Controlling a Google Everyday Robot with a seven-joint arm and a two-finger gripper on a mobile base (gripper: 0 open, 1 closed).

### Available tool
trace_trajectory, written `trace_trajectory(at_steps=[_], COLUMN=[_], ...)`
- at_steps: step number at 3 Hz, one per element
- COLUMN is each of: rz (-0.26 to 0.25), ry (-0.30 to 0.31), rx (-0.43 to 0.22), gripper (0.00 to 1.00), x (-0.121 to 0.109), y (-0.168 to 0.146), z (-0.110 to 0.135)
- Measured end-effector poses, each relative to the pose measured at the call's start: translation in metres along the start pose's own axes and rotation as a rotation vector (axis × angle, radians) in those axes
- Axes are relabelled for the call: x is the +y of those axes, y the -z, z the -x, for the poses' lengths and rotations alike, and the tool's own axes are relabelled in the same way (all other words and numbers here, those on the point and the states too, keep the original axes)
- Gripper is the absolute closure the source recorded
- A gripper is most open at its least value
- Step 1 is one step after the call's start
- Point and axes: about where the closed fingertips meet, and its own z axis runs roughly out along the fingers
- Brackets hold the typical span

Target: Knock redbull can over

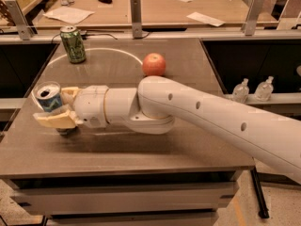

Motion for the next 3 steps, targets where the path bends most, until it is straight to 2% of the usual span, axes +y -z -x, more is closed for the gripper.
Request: trace_trajectory(at_steps=[1, 2, 3], rz=[-0.034, -0.030, -0.014], ry=[0.074, 0.116, 0.181], rx=[-0.023, -0.041, -0.031], gripper=[1.00, 1.00, 1.00], x=[-0.012, -0.025, -0.036], y=[0.022, 0.039, 0.053], z=[0.021, 0.035, 0.048])
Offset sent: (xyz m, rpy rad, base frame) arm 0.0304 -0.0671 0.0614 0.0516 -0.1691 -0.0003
